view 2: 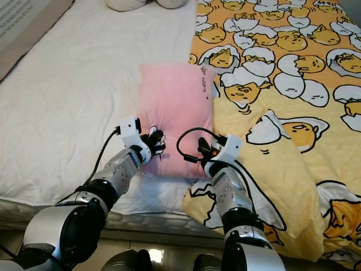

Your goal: Clean up the room

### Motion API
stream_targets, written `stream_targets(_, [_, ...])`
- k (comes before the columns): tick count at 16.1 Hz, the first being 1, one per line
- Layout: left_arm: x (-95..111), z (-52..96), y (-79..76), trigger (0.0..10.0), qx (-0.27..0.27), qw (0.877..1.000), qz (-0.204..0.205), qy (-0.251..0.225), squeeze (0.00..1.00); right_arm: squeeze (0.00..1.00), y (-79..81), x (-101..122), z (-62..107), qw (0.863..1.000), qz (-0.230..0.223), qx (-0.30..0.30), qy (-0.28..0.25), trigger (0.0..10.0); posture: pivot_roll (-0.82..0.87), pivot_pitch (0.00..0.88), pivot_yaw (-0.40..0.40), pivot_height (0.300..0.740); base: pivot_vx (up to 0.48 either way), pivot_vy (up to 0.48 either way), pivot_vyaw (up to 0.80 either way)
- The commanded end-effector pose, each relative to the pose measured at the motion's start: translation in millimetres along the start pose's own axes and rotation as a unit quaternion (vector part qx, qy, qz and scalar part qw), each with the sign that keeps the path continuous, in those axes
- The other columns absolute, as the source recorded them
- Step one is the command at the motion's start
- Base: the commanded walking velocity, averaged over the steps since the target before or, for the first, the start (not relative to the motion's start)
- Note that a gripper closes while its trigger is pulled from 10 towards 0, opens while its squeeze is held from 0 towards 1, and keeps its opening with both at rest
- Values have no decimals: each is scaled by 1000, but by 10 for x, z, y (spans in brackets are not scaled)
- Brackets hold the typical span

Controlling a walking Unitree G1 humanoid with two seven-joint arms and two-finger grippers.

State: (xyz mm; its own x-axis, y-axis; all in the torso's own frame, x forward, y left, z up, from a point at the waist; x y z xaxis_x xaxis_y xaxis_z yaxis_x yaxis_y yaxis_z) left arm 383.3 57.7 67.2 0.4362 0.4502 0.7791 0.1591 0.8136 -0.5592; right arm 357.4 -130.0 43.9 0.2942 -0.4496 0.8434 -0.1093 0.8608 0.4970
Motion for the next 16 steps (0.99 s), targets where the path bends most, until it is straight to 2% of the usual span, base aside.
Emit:
stream_targets(1, [-153,26,41,0,7,1000,0,29,0,0,-5,-82,29,1000,14,-2,12,0,-128,86,39,730,0,0,0])
stream_targets(6, [-61,14,30,0,0,1000,12,13,0,0,-21,32,35,1000,25,-9,-11,0,-120,78,37,730,0,0,0])
stream_targets(8, [187,-28,-91,0,-28,999,-22,-26,0,0,21,218,31,997,59,-4,-43,0,-105,60,33,730,0,0,0])
stream_targets(11, [374,-37,-158,0,-48,996,-54,-55,0,0,37,346,32,994,84,-7,-65,0,-86,33,28,730,0,0,0])
stream_targets(12, [567,-19,-183,0,-63,991,-83,-88,0,0,73,470,48,990,114,-7,-88,0,-74,5,25,730,0,0,0])
stream_targets(14, [786,13,-226,0,-76,982,-119,-126,0,0,94,590,68,985,136,-12,-110,0,-63,0,22,730,0,0,0])
stream_targets(16, [1063,62,-304,0,-94,972,-138,-168,0,0,99,738,81,979,148,-19,-136,0,-56,0,22,730,0,0,0])
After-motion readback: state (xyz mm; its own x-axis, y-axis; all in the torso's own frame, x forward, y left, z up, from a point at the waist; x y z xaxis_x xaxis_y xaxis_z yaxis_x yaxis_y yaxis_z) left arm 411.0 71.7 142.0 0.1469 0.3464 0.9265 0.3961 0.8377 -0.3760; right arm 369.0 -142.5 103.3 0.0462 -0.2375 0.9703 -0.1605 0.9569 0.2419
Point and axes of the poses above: a point about 5 cm out from each wrist's last joint towards the gripper, its own z axis pointing back from the gripper into the wrist, its own x axis along the axis of the wrist's last joint, y = z × x, the point moved 3 cm from there along -z, pointing out of the wrist towards the gripper, and after that the axes turned 4 degrees about z, right-handed, at the moved point
